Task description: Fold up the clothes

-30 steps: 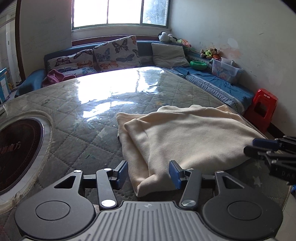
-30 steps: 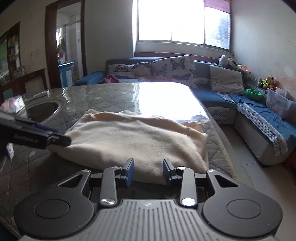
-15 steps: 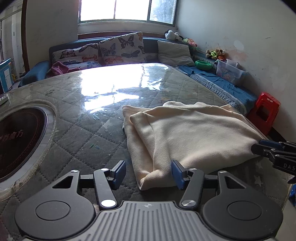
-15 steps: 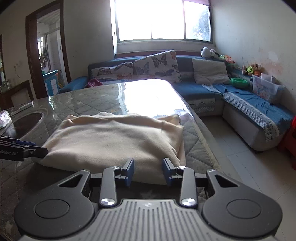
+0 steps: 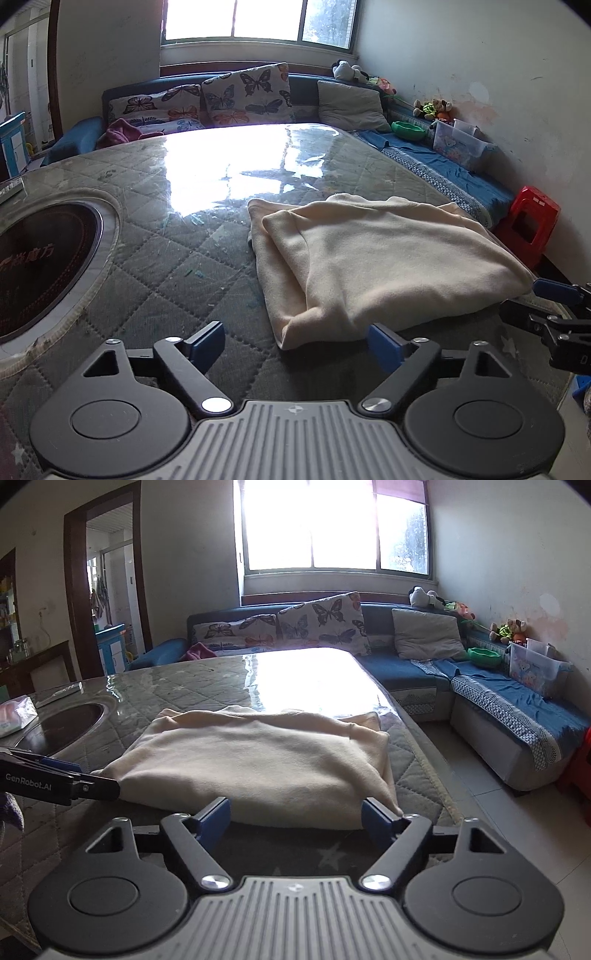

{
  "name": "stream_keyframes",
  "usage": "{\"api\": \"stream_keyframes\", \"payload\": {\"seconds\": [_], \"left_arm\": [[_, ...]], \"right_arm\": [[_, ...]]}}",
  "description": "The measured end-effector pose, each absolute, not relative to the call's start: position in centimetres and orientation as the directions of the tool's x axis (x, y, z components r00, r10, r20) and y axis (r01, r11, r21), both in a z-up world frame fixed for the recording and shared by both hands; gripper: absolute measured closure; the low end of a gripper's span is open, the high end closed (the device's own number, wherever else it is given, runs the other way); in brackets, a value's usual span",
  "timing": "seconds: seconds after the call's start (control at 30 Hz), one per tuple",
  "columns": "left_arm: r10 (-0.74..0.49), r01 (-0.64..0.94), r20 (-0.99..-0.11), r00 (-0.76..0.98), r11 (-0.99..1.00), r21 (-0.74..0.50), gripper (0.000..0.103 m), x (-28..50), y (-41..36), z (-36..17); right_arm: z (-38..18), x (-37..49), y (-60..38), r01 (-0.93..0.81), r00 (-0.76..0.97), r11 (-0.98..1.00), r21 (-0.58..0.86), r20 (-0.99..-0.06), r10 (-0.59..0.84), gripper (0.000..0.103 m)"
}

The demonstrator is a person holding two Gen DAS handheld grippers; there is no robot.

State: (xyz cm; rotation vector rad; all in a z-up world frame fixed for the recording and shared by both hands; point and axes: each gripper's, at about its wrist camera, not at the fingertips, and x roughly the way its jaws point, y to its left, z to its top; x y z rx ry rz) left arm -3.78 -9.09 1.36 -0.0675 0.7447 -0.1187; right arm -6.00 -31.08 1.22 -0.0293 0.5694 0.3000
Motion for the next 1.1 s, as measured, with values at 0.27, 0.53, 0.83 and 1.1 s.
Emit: {"api": "stream_keyframes", "payload": {"seconds": [0.27,0.53,0.83,1.1], "left_arm": [[-0.150,0.104,-0.661,0.735,0.989,-0.108,0.003,-5.1,-9.4,1.5],[-0.155,0.117,-0.654,0.740,0.988,-0.101,0.000,-6.0,-9.7,1.6],[-0.150,0.116,-0.652,0.744,0.989,-0.096,0.000,-6.8,-9.8,1.7],[-0.141,0.099,-0.650,0.746,0.990,-0.101,0.000,-7.3,-9.6,1.9]], "right_arm": [[1.5,-7.6,-30.7,-0.276,0.810,0.959,0.065,-0.521,0.269,0.008],[1.9,-8.9,-30.1,-0.279,0.823,0.960,0.037,-0.505,0.259,0.000],[1.9,-9.9,-29.9,-0.280,0.829,0.958,0.059,-0.489,0.272,0.000],[1.8,-10.6,-29.7,-0.250,0.841,0.966,0.063,-0.481,0.249,0.000]]}}
